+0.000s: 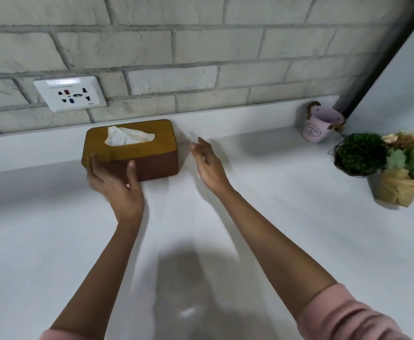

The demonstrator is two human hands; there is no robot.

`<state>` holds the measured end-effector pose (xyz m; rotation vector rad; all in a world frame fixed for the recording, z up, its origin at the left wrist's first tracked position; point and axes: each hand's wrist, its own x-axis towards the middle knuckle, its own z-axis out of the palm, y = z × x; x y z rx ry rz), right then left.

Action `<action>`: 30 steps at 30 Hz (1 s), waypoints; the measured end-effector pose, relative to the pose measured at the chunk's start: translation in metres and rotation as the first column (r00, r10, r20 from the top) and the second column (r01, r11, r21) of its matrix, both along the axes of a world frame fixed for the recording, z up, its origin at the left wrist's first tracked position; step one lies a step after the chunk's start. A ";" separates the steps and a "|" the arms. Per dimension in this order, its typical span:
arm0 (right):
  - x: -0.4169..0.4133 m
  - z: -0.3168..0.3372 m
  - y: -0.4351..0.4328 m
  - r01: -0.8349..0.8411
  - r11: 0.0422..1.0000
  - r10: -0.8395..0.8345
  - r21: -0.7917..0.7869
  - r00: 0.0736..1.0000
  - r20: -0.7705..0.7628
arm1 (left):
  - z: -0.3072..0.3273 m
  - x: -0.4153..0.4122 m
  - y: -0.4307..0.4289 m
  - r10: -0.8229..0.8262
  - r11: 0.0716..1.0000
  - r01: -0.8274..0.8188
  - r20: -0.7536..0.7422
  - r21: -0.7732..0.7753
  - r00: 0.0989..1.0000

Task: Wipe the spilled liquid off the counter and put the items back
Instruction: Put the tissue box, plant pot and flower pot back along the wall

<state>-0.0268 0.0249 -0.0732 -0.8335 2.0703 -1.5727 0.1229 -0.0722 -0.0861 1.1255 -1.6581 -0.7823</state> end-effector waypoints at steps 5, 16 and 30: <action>-0.032 0.003 0.100 0.244 0.967 -0.252 -0.075 0.958 -0.133 | 0.006 -0.048 0.090 -0.206 0.968 0.205 0.004 -0.145 0.978; -0.129 0.009 0.339 0.733 0.652 -0.755 -0.192 0.607 -0.247 | -0.013 -0.202 0.265 -0.823 0.549 0.835 0.143 -0.046 0.549; -0.217 -0.015 0.406 0.689 0.717 -0.697 0.101 0.713 0.082 | -0.027 -0.338 0.371 -0.972 0.199 0.931 -0.059 0.304 0.227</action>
